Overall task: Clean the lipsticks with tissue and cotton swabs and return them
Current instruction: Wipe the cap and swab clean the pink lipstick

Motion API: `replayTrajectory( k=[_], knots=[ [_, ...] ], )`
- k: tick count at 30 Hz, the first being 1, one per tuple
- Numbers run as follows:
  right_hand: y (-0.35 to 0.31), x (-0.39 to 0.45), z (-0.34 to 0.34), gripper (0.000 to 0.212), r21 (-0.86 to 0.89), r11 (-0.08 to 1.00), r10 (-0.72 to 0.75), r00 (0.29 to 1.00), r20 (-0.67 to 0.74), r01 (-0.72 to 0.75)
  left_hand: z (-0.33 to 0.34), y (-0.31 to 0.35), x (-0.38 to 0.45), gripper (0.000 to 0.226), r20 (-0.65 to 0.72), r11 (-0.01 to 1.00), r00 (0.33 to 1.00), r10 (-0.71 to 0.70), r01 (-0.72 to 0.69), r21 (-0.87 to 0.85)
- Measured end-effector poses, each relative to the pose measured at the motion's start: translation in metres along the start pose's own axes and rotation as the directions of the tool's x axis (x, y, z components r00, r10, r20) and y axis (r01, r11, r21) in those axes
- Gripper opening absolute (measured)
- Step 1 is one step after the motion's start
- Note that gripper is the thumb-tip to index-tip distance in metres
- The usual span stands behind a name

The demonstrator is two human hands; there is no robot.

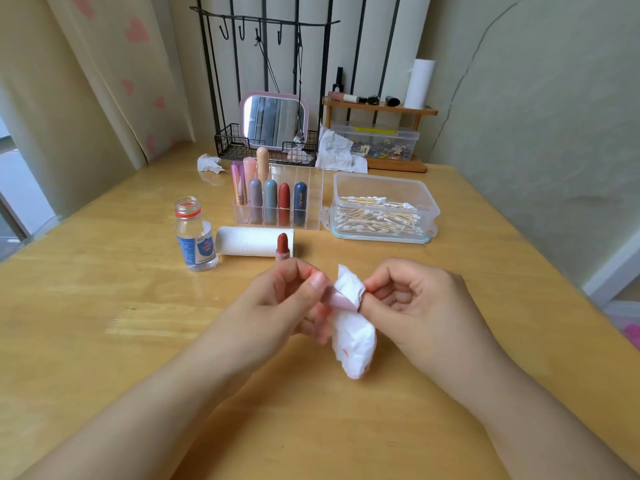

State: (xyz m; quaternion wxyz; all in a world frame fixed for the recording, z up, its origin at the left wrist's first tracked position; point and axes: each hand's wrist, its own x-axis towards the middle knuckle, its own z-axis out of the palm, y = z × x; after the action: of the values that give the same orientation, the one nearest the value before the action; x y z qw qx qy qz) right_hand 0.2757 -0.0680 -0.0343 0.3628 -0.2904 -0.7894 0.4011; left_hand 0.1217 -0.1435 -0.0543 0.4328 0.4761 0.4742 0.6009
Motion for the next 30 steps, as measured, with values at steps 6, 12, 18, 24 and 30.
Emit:
replayTrajectory(
  k=[6,12,18,24,30],
  knots=[
    [-0.003,0.000,0.000,0.022,0.082,0.995,0.048,0.999,0.022,-0.050,-0.005,-0.001,0.000,0.018,0.041,0.993,0.993,0.115,-0.116,0.027],
    [-0.003,0.002,-0.003,0.023,0.214,0.969,0.106,0.992,0.075,-0.119,0.000,0.000,-0.002,0.020,0.016,0.996,0.997,0.072,-0.071,-0.056],
    [-0.007,-0.004,0.004,0.016,0.073,0.996,0.049,0.998,0.036,-0.052,-0.001,0.001,-0.001,0.025,0.031,0.999,0.999,0.034,-0.034,-0.008],
    [-0.007,0.002,0.001,0.024,0.346,0.878,0.305,0.944,0.130,-0.331,-0.004,-0.002,-0.001,0.012,0.042,0.989,0.989,0.143,-0.145,0.039],
    [-0.008,0.006,-0.011,0.021,0.383,0.880,0.286,0.957,0.044,-0.280,-0.007,0.001,0.004,0.020,-0.132,0.993,0.985,0.107,-0.099,0.065]
  ],
)
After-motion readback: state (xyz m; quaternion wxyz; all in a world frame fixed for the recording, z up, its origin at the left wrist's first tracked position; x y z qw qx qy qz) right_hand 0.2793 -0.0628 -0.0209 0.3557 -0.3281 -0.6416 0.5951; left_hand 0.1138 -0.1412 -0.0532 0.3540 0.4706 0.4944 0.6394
